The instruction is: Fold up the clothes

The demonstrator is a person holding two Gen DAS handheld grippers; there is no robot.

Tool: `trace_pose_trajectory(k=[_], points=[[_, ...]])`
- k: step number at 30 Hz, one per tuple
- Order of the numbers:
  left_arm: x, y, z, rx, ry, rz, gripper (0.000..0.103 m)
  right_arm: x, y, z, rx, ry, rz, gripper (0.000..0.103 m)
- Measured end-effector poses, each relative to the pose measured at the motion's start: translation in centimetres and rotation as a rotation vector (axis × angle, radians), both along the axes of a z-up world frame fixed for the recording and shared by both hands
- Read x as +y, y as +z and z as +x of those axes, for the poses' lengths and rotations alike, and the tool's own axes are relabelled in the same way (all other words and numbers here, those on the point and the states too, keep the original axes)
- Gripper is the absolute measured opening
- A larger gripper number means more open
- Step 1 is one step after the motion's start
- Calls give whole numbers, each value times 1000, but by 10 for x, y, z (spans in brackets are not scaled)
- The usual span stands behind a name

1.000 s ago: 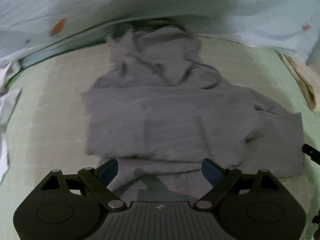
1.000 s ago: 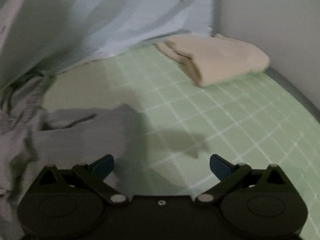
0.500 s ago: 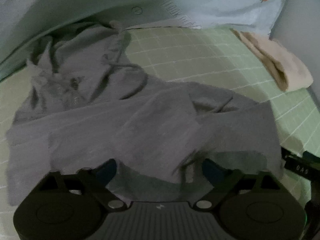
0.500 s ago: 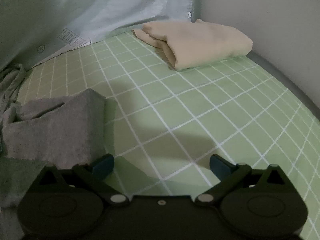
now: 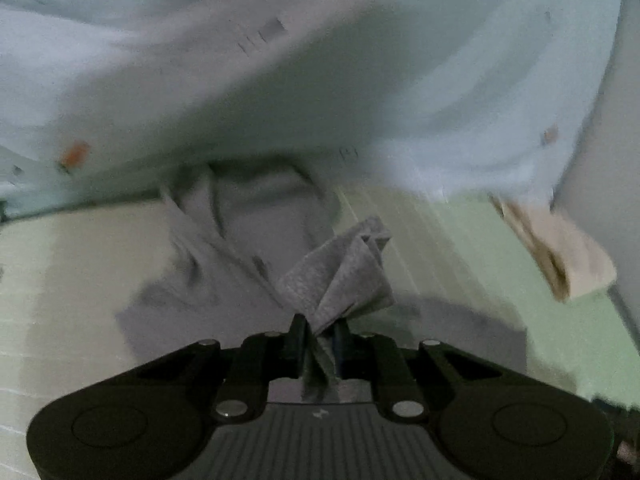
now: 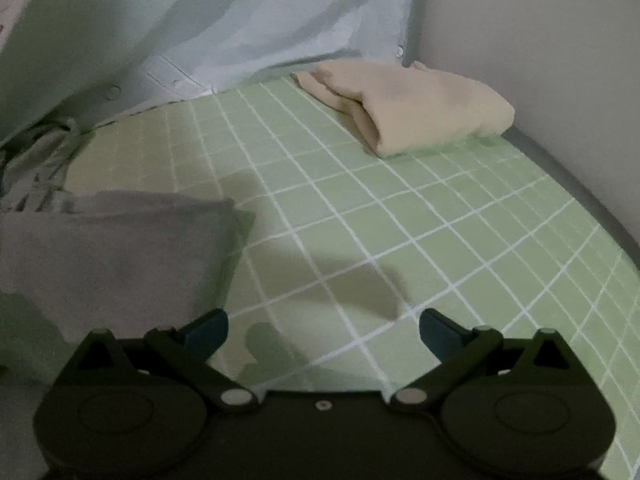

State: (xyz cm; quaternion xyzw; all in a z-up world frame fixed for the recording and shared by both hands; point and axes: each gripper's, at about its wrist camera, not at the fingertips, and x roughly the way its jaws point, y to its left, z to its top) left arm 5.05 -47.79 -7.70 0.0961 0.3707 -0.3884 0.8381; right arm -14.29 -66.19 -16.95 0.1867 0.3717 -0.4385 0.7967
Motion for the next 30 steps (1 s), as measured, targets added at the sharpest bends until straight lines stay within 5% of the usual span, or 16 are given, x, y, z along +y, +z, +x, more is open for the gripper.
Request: trace_pose_trajectory(k=[6,11,20,30], points=[[51,37,28,-63,157,-144,15,33,11,13,7,107,-32,103],[100,42,45,-81,296,-190,15,65,17,35,38,239,-74,103],[193,-19,67,66,603,-158,16,94,10,57,128,377,-97,103],[249,-72,83,222,770,-113,22,93,13,91,174,413,-242,103]])
